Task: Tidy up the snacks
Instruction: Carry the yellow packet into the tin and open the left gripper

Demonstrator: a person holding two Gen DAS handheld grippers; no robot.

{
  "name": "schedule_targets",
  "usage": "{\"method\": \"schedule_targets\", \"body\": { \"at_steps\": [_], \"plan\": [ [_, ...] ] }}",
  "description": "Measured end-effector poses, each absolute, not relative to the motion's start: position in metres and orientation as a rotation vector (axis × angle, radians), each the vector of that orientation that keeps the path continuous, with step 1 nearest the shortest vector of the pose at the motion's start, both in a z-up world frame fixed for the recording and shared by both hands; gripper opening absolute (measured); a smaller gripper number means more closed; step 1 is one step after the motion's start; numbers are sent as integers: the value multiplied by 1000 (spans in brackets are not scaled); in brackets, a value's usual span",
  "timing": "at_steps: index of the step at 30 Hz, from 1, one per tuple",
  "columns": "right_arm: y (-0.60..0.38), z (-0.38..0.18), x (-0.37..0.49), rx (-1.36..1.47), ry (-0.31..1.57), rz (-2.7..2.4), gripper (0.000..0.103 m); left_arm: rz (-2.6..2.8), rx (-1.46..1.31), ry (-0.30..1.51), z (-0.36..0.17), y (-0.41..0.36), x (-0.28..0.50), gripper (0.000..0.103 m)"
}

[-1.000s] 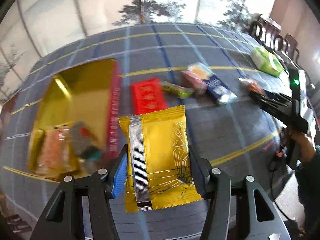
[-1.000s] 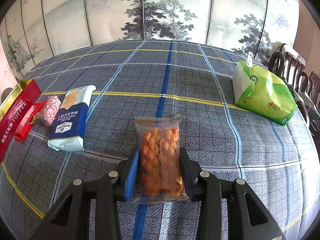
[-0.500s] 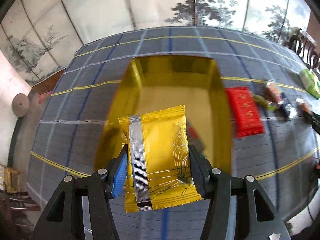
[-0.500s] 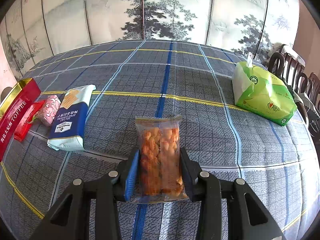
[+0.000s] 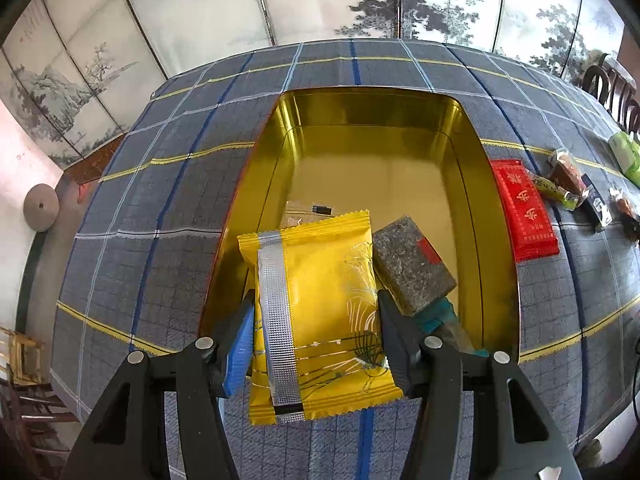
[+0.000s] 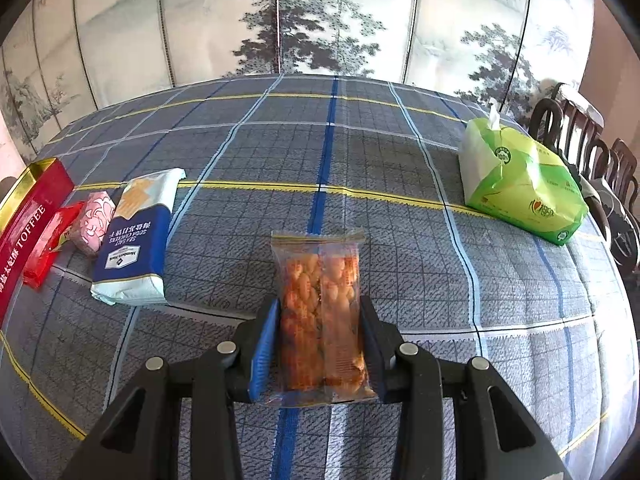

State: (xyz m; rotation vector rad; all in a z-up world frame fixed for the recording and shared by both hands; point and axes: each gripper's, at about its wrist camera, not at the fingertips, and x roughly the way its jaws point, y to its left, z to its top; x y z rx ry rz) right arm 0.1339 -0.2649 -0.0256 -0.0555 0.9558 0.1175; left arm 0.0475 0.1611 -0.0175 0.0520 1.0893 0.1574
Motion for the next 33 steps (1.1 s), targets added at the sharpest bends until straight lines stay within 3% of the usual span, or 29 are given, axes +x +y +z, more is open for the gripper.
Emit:
{"method": "schedule_targets", "body": {
  "at_steps": [11,33],
  "plan": [
    [-263,-27,136,-41,958,80,38,155,43,1090,-19,163,47,57],
    [-242,-21,131,-14,969,-27,38,160,54,1030,-4,150,22,85]
  ]
}}
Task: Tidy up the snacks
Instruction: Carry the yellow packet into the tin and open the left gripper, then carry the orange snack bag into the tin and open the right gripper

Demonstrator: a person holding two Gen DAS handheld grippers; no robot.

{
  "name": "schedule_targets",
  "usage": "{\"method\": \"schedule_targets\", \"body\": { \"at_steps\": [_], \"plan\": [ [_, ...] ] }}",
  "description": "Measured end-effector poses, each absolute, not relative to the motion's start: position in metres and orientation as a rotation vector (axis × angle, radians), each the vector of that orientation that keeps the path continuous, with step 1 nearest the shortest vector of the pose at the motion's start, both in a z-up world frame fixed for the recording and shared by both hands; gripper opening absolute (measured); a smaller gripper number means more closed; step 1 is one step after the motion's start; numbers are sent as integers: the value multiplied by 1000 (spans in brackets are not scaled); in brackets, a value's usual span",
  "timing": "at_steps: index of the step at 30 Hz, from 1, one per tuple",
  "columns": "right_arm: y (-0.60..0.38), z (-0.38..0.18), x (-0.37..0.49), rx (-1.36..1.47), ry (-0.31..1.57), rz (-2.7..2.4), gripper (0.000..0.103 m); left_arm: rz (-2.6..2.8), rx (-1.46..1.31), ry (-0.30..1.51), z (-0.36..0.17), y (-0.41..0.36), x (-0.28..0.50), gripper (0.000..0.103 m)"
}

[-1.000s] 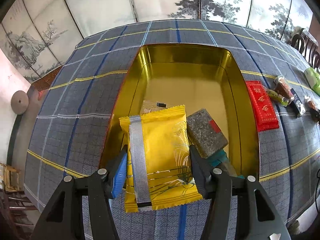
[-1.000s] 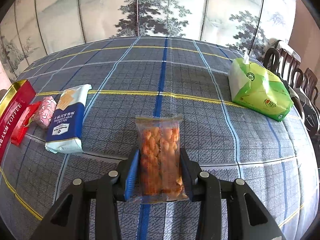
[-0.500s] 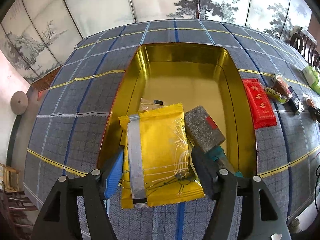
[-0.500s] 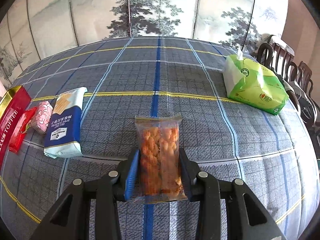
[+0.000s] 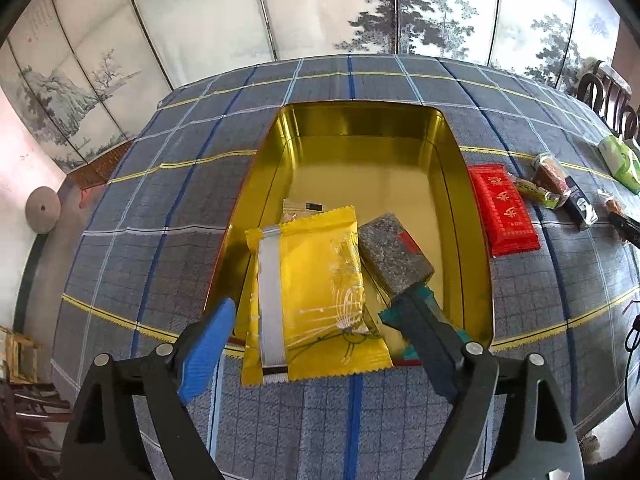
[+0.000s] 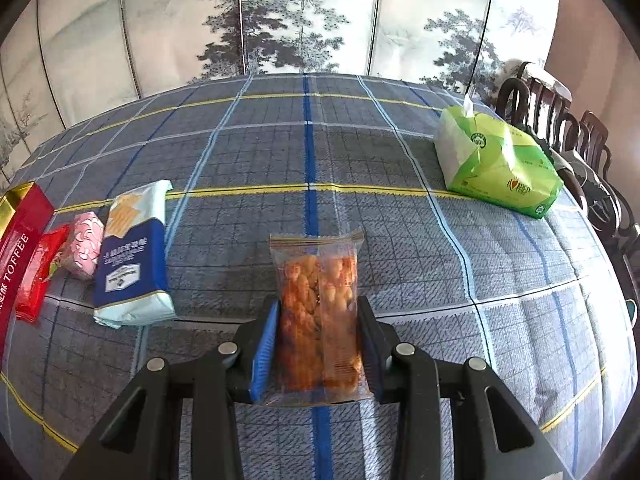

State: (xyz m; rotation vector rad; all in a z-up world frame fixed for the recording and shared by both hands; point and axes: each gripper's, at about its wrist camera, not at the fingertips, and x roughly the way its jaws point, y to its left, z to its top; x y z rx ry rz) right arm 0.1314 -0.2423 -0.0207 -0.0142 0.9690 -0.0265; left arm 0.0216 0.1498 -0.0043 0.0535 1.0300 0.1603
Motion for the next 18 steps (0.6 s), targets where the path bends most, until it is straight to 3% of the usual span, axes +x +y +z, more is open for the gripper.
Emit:
{"method": "schedule_targets", "body": {
  "at_steps": [18],
  "plan": [
    [-143,35,108,86,915,197,38,212,-21,941,20,166,-2,95]
  ]
}}
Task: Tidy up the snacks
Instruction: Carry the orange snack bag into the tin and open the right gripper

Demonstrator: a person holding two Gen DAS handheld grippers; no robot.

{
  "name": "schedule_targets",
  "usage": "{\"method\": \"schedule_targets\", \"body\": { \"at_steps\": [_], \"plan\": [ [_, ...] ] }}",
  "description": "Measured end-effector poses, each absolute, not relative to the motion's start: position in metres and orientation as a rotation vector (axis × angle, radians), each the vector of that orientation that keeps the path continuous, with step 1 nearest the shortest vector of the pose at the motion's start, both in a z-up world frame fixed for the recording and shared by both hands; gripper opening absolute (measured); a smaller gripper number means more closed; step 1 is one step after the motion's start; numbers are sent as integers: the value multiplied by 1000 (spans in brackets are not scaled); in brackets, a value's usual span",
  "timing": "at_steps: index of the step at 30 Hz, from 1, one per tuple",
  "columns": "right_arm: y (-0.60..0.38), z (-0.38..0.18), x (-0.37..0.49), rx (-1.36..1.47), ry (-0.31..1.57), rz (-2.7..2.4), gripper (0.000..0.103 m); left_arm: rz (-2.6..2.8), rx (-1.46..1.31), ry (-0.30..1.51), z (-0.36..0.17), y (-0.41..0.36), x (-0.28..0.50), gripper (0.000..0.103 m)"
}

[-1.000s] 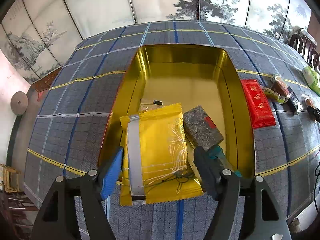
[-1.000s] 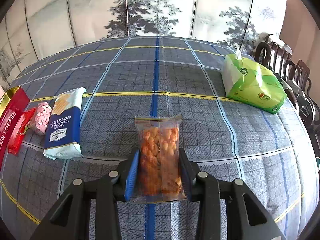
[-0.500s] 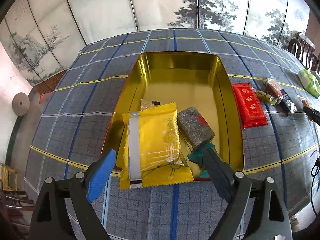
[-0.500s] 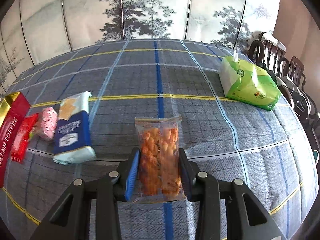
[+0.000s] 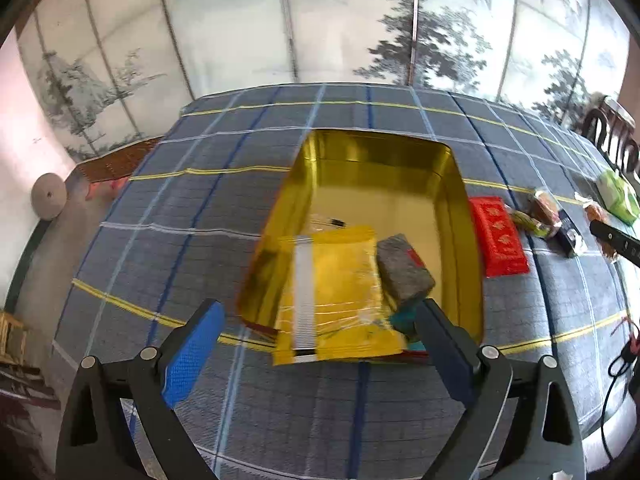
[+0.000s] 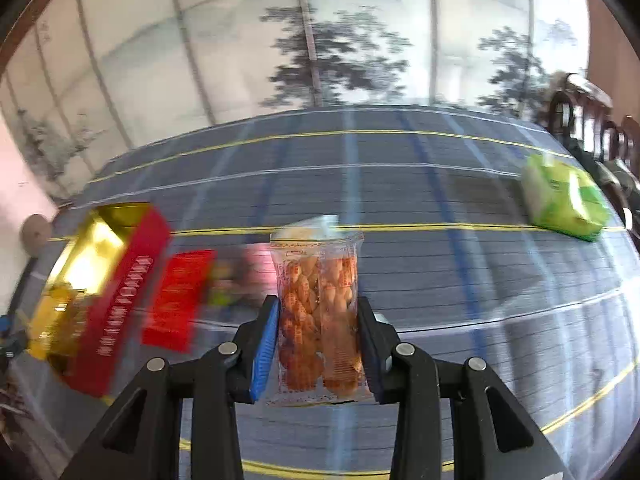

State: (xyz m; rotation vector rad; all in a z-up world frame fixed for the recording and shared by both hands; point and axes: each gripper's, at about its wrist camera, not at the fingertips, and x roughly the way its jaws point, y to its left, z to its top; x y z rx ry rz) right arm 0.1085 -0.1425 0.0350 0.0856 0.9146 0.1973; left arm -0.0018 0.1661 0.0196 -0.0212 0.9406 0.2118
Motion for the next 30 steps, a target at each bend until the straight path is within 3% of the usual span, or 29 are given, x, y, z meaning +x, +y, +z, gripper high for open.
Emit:
{"method": "schedule_targets", "body": {
  "at_steps": [16,30],
  "plan": [
    [15,59,82,4,896,496,38,365,-124,936,19,224,-35,95],
    [78,49,76,-98,904,578,38,439,-134,943,21,250,-52,95]
  ]
}}
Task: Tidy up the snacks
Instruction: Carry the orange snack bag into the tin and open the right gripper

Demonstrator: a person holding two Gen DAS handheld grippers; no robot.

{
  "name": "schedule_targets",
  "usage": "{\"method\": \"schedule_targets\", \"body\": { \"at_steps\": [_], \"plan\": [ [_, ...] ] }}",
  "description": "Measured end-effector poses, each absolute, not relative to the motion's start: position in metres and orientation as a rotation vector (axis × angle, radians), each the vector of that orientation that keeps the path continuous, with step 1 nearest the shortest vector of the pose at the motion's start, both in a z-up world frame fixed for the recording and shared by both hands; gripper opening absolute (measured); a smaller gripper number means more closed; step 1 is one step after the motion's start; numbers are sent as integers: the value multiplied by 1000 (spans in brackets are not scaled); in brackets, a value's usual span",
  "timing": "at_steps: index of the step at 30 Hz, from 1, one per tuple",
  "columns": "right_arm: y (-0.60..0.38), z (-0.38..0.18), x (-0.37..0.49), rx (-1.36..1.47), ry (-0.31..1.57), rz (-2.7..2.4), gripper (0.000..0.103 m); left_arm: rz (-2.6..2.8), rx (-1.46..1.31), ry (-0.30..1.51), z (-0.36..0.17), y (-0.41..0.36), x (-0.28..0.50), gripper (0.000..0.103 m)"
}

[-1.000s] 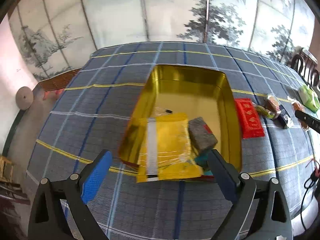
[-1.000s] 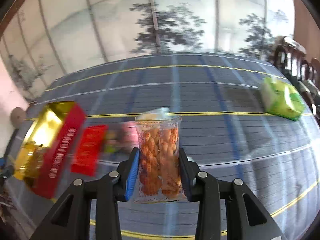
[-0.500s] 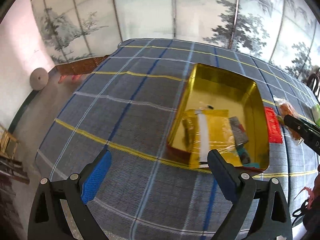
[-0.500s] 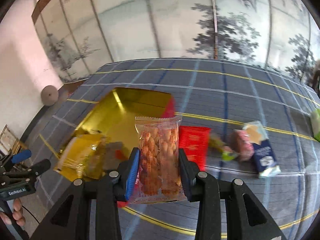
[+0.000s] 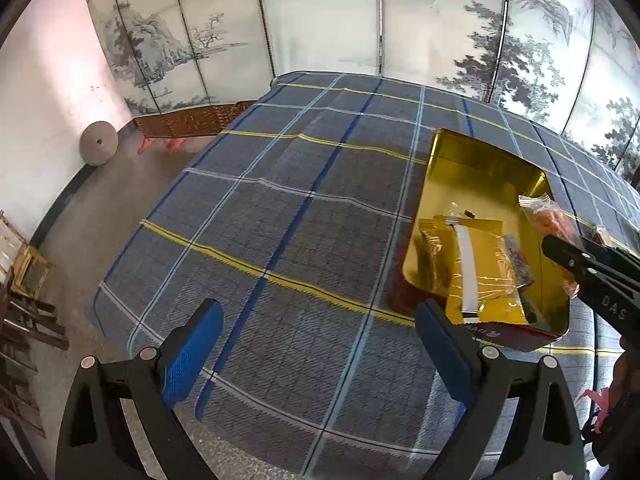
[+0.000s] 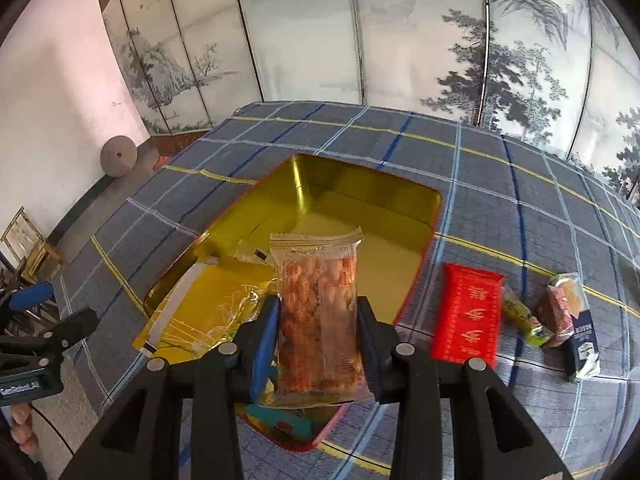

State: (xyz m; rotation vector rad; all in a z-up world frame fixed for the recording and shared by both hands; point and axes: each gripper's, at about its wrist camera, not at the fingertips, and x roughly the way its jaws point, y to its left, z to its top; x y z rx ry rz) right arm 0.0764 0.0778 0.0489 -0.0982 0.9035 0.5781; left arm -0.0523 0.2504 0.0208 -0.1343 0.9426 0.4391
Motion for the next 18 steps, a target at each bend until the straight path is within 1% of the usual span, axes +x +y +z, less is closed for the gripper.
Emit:
{"method": "schedule_targets", "body": {
  "at_steps": [18],
  "plan": [
    [104,22,82,-145,945,575,38,463,-146,940,25,260,-58,95]
  ]
}}
